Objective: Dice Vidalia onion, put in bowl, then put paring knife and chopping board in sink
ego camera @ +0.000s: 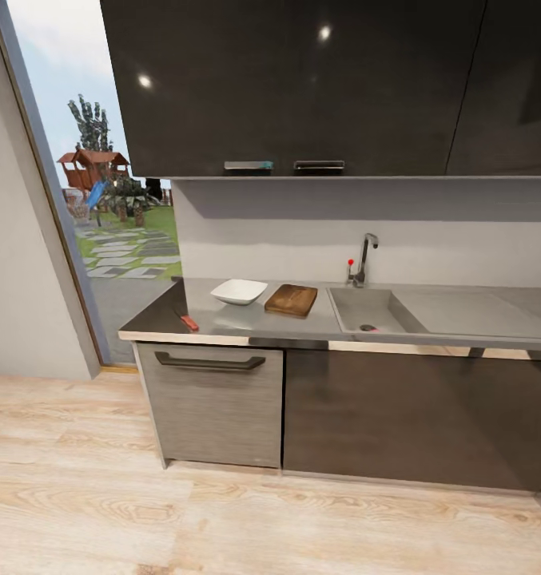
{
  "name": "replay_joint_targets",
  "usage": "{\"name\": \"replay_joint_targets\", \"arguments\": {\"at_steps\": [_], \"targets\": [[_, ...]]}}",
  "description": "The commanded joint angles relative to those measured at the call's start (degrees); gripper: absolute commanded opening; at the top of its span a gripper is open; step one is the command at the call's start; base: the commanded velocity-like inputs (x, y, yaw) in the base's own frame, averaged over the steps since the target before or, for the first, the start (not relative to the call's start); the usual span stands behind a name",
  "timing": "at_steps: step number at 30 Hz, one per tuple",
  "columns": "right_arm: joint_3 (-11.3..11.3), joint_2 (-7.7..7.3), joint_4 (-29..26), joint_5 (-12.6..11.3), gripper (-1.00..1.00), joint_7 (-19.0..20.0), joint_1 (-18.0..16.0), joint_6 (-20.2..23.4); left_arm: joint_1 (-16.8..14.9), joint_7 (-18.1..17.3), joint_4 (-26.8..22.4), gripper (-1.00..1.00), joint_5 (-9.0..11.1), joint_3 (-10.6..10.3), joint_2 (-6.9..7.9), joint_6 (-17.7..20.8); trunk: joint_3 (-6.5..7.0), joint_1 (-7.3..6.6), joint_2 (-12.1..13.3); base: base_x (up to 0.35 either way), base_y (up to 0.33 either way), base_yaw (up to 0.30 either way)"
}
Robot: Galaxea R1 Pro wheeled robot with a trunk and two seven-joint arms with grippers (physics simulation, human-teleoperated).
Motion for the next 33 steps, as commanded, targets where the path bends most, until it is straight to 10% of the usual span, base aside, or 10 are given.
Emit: {"name": "replay_joint_targets", "arguments": {"at_steps": [1,23,33], "targets": [[-0.01,0.0,0.01,0.04,1.0,-0.05,-0.02,-0.16,0.01,0.01,-0.01,1.0,0.03,0.05,0.0,-0.1,-0.05,0.0,-0.03,0.0,0.0,0.0],[-0.11,0.0,0.01,0.04,1.0,-0.05,-0.02,-0.13,0.01,0.01,0.23,1.0,0.08,0.01,0.08,-1.7,-0.05,0.0,-0.03,0.0,0.0,0.0],[-0.05,0.0,0.03,0.02,1.0,-0.05,-0.02,-0.13,0.01,0.08,0.62,1.0,0.12,0.05,0.09,-2.37,1.75,-2.2,3.98,0.0,0.0,0.0]]}}
